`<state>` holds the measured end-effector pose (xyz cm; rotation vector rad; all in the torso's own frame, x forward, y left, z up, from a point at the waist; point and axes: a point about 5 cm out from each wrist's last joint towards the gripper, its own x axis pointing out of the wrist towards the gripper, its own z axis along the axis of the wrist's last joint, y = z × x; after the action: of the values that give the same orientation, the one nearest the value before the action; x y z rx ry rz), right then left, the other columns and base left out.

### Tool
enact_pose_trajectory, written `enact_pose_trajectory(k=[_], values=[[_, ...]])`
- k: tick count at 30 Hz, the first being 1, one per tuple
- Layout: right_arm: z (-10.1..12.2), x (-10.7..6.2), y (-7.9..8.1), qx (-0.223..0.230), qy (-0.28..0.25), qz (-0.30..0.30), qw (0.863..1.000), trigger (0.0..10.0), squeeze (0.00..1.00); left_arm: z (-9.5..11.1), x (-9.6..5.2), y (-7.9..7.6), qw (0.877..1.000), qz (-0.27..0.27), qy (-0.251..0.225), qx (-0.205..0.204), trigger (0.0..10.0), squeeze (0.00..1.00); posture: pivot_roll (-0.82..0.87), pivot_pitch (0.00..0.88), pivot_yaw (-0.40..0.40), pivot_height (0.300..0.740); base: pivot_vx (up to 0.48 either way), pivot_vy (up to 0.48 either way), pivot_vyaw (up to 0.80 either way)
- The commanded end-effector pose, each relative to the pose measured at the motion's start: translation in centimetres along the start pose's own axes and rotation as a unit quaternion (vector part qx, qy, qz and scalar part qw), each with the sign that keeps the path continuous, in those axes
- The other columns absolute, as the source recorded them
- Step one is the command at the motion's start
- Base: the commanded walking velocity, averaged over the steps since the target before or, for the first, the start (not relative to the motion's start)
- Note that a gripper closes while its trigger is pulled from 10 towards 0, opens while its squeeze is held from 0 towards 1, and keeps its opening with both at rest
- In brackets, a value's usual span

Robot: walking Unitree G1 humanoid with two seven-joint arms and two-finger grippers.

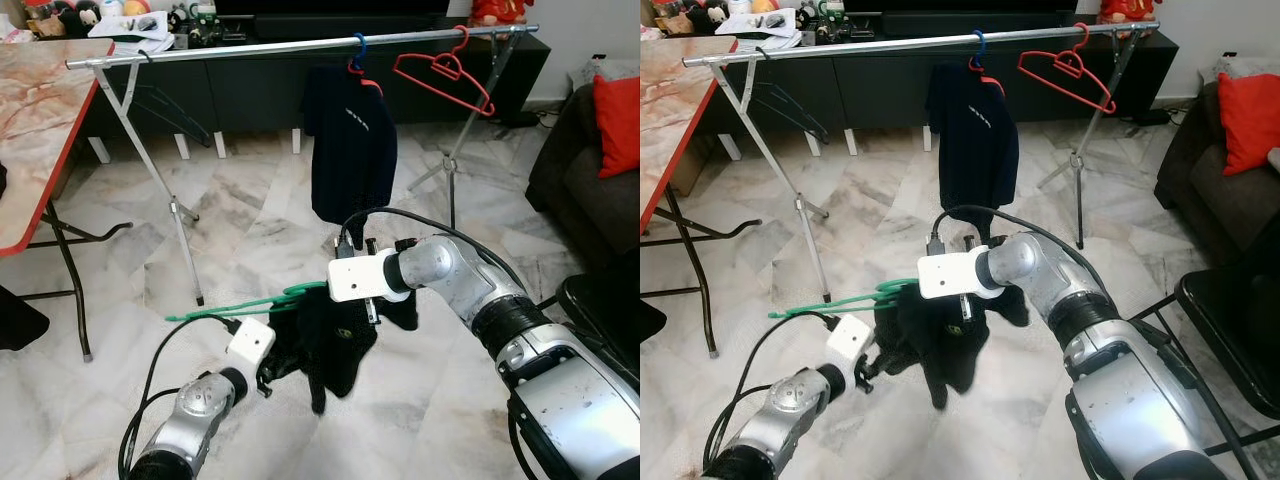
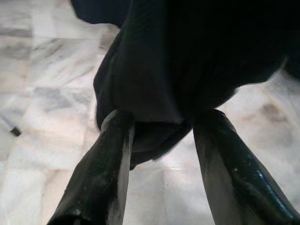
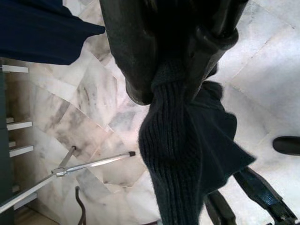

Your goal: Hang hanger

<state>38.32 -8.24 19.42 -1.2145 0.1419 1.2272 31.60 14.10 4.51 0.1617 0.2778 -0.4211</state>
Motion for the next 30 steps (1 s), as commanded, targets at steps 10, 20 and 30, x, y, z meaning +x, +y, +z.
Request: enact_pose_trajectory(k=[10, 20, 30], values=[[1.4, -0.9, -1.7, -0.009, -0.028, -0.031, 0.999, 0.0, 0.0, -0.3, 0.5, -0.1, 0.999, 0.014, -0.003, -0.046, 10.0, 0.0, -0.03, 0.13, -0.04, 0.74, 0.0, 0.0, 0.0], [2.0, -0.5, -1.9, -0.011, -0.037, -0.037, 0.999, 0.0, 0.0, -0.9, 0.3, -1.4, 0.998, -0.064, 0.012, -0.017, 10.0, 0.0, -0.02, 0.114, -0.041, 0.74, 0.0, 0.0, 0.0], [3.0, -0.5, -2.1, -0.011, -0.06, -0.039, 0.997, 0.0, 0.0, -1.6, 0.6, 0.3, 0.997, 0.047, 0.056, -0.035, 10.0, 0.0, -0.03, 0.11, -0.039, 0.74, 0.0, 0.0, 0.0]])
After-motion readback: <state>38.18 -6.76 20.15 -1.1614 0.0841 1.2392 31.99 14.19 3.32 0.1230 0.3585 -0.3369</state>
